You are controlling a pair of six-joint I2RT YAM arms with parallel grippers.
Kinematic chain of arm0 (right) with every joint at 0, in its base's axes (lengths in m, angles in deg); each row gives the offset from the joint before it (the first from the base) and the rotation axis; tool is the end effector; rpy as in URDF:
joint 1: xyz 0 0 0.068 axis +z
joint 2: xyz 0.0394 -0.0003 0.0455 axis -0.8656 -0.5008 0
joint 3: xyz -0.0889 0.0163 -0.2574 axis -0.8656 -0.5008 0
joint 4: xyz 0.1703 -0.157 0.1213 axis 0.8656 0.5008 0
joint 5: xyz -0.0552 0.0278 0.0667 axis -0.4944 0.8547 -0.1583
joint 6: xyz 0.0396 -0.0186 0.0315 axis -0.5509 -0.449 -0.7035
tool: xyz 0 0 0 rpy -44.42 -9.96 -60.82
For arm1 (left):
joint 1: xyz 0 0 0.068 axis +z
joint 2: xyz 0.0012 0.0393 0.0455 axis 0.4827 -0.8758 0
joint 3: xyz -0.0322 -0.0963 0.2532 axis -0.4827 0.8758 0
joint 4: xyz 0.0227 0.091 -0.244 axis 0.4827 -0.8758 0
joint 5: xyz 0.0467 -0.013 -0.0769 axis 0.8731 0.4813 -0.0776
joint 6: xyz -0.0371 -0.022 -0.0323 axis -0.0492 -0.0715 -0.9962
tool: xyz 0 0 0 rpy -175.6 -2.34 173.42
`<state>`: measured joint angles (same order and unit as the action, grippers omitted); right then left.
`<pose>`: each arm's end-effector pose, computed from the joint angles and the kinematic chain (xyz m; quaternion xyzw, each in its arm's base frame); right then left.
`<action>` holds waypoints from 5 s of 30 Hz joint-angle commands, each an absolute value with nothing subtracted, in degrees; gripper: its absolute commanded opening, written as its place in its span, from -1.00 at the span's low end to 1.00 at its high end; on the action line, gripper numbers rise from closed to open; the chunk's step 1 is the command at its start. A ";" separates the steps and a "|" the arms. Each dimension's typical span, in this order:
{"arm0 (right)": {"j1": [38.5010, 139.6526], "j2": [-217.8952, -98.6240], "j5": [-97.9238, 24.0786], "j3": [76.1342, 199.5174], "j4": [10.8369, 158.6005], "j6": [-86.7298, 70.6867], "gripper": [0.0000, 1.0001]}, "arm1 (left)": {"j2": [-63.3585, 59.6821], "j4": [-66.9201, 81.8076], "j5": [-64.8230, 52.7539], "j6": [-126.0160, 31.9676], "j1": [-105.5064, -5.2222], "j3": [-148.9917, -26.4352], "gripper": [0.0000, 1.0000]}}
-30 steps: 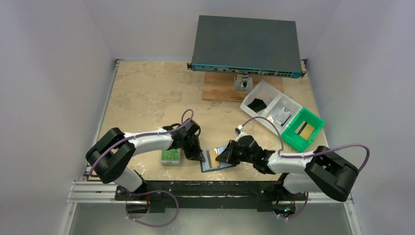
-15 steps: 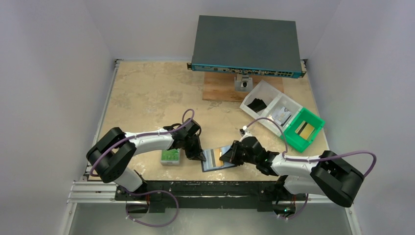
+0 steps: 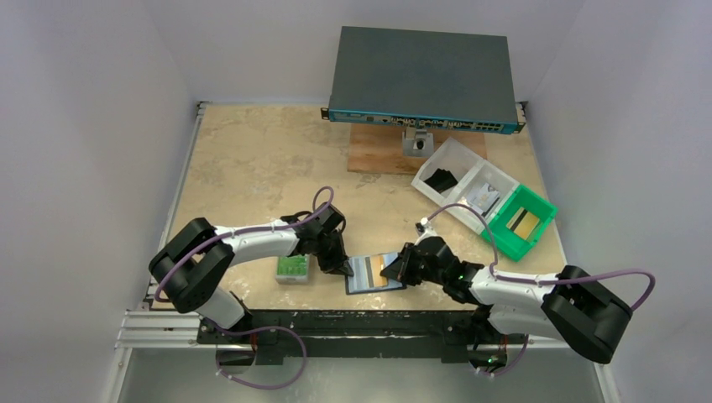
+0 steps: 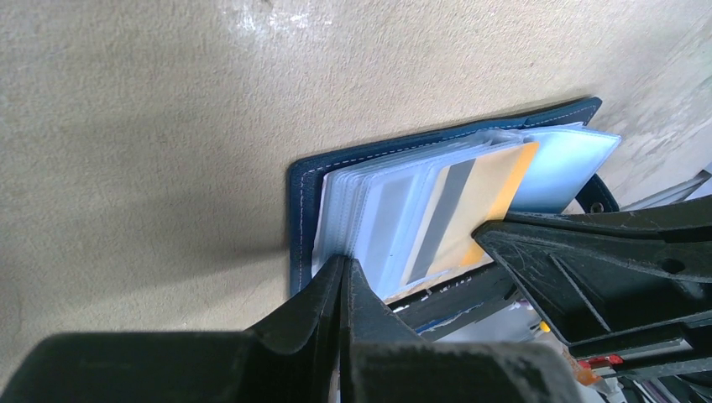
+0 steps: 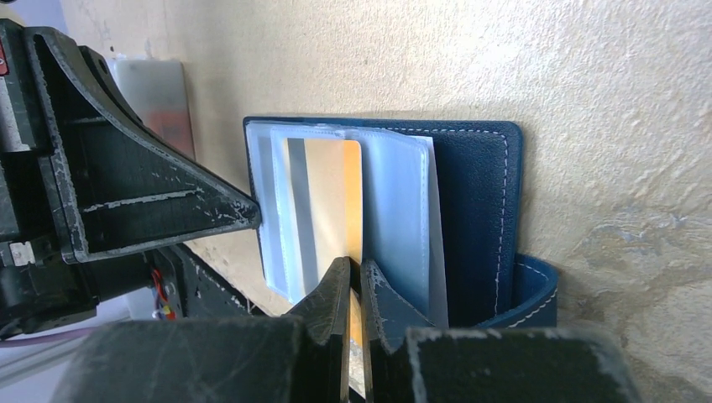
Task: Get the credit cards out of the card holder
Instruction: Remove the credit card from the card holder, then place the credit card in the storage box.
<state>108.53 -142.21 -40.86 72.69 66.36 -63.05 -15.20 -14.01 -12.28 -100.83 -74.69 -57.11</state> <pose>0.1222 0.1421 0.1225 0.0888 0.8893 0.3842 0.2318 0.1802 -0.1985 0.1390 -0.1397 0.9615 -0.2362 0.0118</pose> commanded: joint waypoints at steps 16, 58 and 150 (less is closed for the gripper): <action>107.89 -140.77 -48.11 70.46 76.22 -64.55 -1.00 | -18.47 -25.91 1.99 -96.72 -73.88 -53.54 -1.00; 108.05 -141.01 -41.43 67.20 63.74 -67.47 -0.68 | -16.86 -26.13 0.38 -91.54 -72.27 -55.36 -1.00; 97.60 -126.23 -12.16 80.74 52.70 -72.79 -0.92 | -0.37 26.21 -45.64 -103.75 -64.46 -55.48 -1.00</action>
<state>97.31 -127.15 -13.54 80.98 58.06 -71.49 0.66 17.94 -43.90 -100.61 -64.17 -56.49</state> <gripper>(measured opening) 0.158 0.007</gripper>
